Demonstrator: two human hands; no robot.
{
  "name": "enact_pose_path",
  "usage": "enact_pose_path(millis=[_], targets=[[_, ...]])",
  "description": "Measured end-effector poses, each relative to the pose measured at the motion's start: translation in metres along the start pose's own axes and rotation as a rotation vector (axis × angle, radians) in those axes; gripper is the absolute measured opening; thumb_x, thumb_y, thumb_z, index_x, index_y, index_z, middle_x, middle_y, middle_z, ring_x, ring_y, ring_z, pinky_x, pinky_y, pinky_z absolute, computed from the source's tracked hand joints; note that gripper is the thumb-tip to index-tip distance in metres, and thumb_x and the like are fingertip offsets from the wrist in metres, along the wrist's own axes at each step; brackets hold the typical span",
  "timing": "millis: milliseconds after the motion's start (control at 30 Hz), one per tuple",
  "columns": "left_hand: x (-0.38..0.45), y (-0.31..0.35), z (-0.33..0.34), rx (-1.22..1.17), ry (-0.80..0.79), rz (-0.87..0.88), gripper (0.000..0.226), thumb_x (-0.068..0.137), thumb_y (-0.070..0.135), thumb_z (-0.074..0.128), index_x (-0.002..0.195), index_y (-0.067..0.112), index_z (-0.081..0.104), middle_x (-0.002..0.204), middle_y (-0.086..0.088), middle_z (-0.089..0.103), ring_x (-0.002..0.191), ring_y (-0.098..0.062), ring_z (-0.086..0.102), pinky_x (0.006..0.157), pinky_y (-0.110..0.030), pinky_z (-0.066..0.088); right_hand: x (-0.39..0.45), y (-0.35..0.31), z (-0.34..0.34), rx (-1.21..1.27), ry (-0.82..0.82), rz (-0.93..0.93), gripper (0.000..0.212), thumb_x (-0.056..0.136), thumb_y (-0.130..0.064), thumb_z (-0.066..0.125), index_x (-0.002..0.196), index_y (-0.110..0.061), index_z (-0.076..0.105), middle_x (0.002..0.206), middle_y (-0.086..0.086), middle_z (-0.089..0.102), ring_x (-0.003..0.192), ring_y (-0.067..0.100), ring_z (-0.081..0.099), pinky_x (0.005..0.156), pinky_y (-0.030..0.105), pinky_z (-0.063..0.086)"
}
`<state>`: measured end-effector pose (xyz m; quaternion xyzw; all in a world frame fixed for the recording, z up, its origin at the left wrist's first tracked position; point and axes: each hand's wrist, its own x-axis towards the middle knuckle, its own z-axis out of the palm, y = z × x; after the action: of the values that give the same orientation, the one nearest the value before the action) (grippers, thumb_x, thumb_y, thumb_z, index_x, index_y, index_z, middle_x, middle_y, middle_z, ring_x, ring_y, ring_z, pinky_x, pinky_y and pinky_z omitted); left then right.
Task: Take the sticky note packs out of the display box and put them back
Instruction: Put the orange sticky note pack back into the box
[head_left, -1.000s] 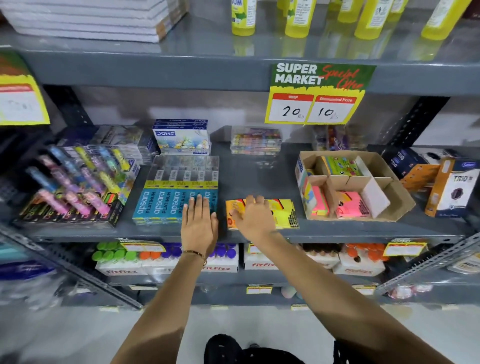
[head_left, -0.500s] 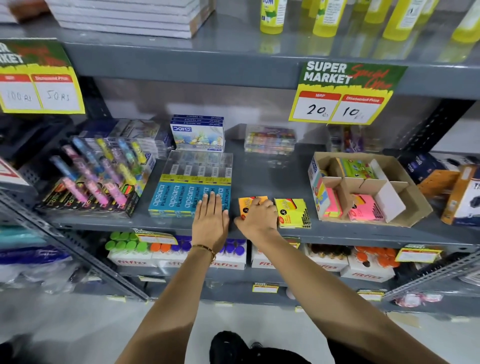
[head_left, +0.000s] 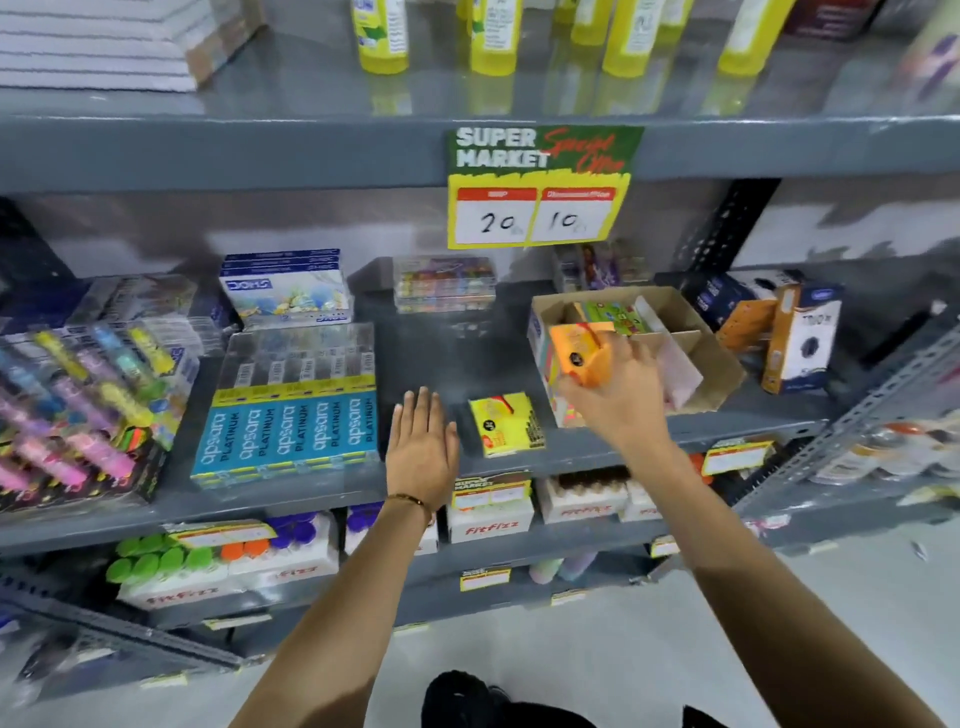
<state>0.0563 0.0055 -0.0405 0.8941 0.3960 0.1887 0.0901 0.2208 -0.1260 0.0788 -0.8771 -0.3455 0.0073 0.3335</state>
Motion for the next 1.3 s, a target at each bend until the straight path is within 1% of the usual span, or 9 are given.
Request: enact_pose_path(millis=[133,300,567,667,867,967,1100,1200,1300], targets=[[-0.004,-0.004,0.017,0.016,-0.092,-0.035,0.058,0.091,0.03,0.02,0.123,-0.008,0.051,0.126,-0.028,0.053,0.121,-0.041,0.045,0.104,-0.052,0.032,0.029,0.051,-0.021,-0.064,-0.009,0.114,0.079,0.06,-0.056,0.061,0.115,0.0,0.055,0.109,0.023,0.063,0.109,0.039,0.051,0.087,0.04,0.044],[-0.003,-0.006,0.022,0.052,-0.129,-0.041,0.066,0.09,0.035,0.011,0.132,-0.004,0.042,0.137,-0.025,0.044,0.13,-0.037,0.035,0.109,-0.043,0.02,0.049,0.084,0.0,-0.088,-0.156,0.145,0.056,0.07,-0.029,0.077,0.115,-0.003,0.055,0.114,0.017,0.063,0.114,0.035,0.053,0.092,0.039,0.046],[-0.004,-0.007,0.024,0.065,-0.124,-0.042,0.062,0.092,0.035,0.01,0.139,0.0,0.031,0.146,-0.02,0.033,0.136,-0.032,0.023,0.111,-0.037,0.008,0.073,0.117,0.035,-0.234,-0.281,0.11,0.062,0.065,-0.049,0.066,0.114,-0.011,0.058,0.11,0.015,0.066,0.103,0.035,0.061,0.088,0.041,0.052],[-0.004,-0.006,0.024,0.055,-0.125,-0.046,0.06,0.093,0.033,0.014,0.141,0.0,0.029,0.147,-0.019,0.031,0.137,-0.031,0.021,0.111,-0.036,0.006,0.077,0.118,0.032,-0.289,-0.342,0.094,0.053,0.083,-0.052,0.053,0.117,-0.011,0.056,0.117,0.015,0.065,0.106,0.036,0.06,0.088,0.041,0.05],[-0.004,-0.005,0.023,0.041,-0.109,-0.05,0.065,0.091,0.036,0.007,0.138,0.0,0.033,0.145,-0.02,0.034,0.136,-0.032,0.024,0.112,-0.038,0.01,0.033,0.039,0.009,0.039,0.195,-0.109,0.044,0.093,-0.033,0.037,0.098,-0.002,0.067,0.107,0.02,0.065,0.091,0.034,0.062,0.076,0.035,0.048],[-0.004,-0.007,0.022,-0.009,-0.139,-0.052,0.073,0.088,0.041,-0.002,0.142,0.001,0.025,0.15,-0.017,0.024,0.14,-0.028,0.013,0.114,-0.035,0.002,-0.007,0.0,0.036,0.053,0.004,-0.268,0.027,0.094,-0.024,0.05,0.108,-0.006,0.063,0.108,0.017,0.064,0.09,0.031,0.064,0.081,0.038,0.052],[-0.004,-0.005,0.014,-0.136,-0.097,-0.132,0.062,0.092,0.033,0.017,0.135,-0.007,0.034,0.143,-0.026,0.034,0.135,-0.035,0.023,0.113,-0.042,0.012,-0.035,-0.016,0.091,-0.326,-0.354,-0.19,0.062,0.094,-0.048,0.043,0.137,-0.004,0.037,0.136,0.021,0.044,0.122,0.037,0.044,0.105,0.043,0.034],[-0.005,-0.004,0.01,-0.142,-0.112,-0.14,0.061,0.091,0.032,0.02,0.13,-0.011,0.04,0.137,-0.03,0.04,0.131,-0.04,0.031,0.111,-0.047,0.02,-0.036,-0.013,0.109,-0.418,-0.432,-0.09,0.079,0.09,-0.058,0.043,0.144,-0.004,0.024,0.148,0.024,0.028,0.13,0.041,0.034,0.108,0.046,0.033],[-0.004,-0.004,0.008,-0.142,-0.136,-0.134,0.05,0.096,0.024,0.028,0.133,-0.009,0.036,0.141,-0.028,0.036,0.134,-0.038,0.025,0.112,-0.044,0.015,-0.034,-0.011,0.112,-0.389,-0.392,-0.067,0.073,0.087,-0.053,0.049,0.14,-0.006,0.03,0.141,0.023,0.036,0.125,0.039,0.039,0.104,0.046,0.036]])
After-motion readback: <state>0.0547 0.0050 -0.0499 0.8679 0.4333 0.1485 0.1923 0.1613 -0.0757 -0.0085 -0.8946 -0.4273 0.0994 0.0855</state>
